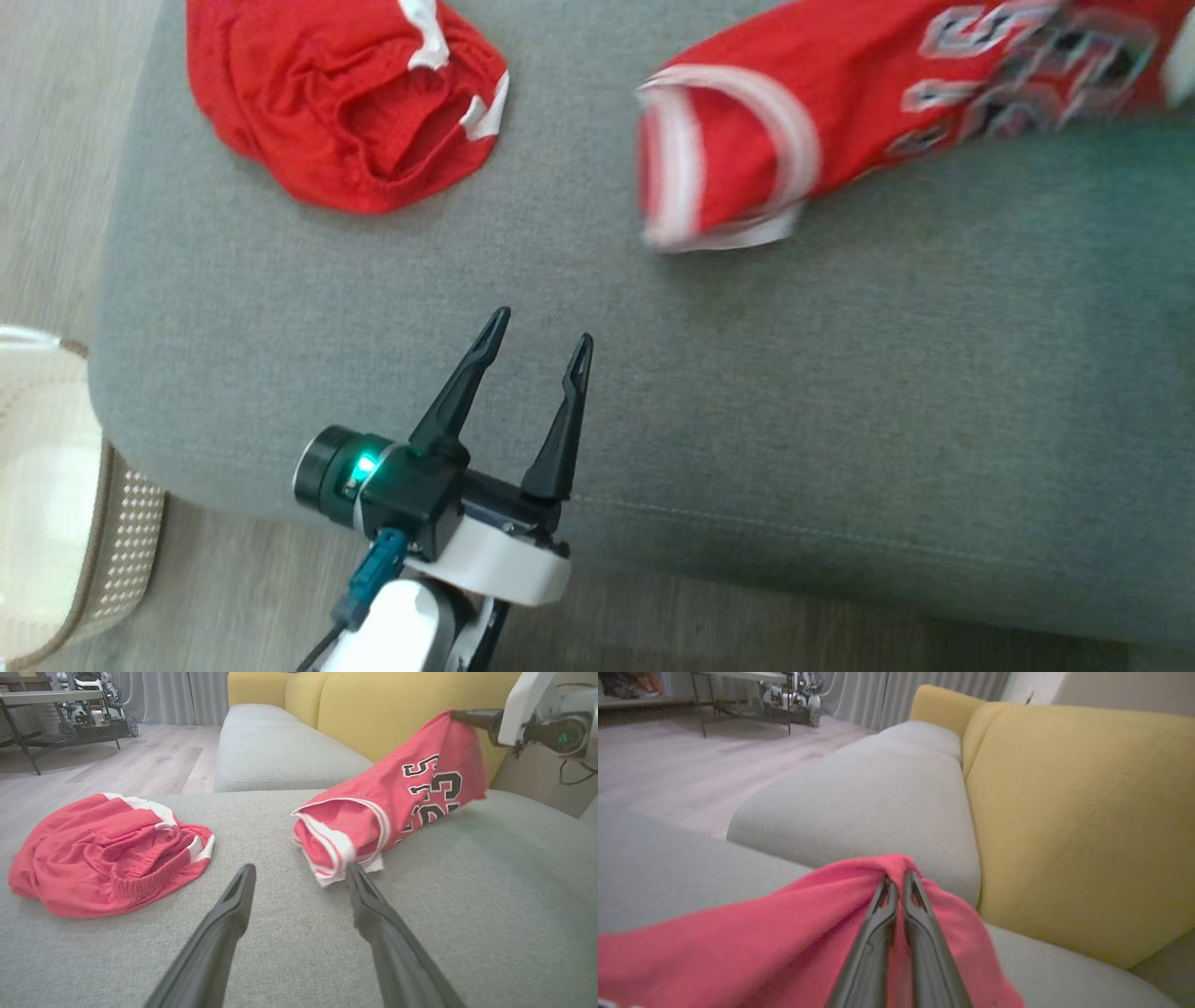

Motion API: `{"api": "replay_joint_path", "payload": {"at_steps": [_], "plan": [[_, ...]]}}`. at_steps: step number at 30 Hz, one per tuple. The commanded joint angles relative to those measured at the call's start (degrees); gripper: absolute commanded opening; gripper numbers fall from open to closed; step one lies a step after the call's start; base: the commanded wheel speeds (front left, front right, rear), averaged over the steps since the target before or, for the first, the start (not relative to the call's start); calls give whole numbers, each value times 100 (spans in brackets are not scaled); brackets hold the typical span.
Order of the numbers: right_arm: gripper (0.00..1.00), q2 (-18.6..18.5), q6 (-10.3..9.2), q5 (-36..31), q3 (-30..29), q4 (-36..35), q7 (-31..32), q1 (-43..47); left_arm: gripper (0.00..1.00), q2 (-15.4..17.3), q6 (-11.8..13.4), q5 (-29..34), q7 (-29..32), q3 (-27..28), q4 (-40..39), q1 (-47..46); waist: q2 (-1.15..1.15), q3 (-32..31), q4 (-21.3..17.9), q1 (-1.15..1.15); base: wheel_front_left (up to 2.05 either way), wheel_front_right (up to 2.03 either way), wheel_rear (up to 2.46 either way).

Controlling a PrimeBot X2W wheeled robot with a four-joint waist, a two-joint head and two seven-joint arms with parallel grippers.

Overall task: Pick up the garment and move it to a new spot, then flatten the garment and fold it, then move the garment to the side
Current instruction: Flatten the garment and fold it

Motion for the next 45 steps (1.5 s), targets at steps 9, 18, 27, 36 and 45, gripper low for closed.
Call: {"api": "replay_joint_path", "payload": {"at_steps": [9, 18, 27, 36, 45], "plan": [[100, 555, -2, -1287, -1282, -80, -93, -223, 100, -21, -16, -2, -69, 7, 26, -299, 0, 99, -112, 0, 0, 0, 0], [100, 1600, -2, -1156, -1352, -1353, -296, 1196, 100, -21, -168, 15, -69, -51, 957, -682, 0, -212, -811, 0, 0, 0, 0], [100, 1783, -2, -256, -642, -3485, -299, 3123, 100, -12, 38, 126, -69, 164, 2451, -1446, 0, -395, -1451, 0, 0, 0, 0], [100, 1788, -2, 462, -210, -4574, -288, 4237, 100, 152, 187, 276, -69, 408, 3641, -2194, 0, -406, -2042, 0, 0, 0, 0], [100, 1789, -2, 566, -193, -5179, -145, 4392, 0, 332, 185, 275, -69, 558, 4065, -2520, 0, -335, -2287, 0, 0, 0, 0]]}}
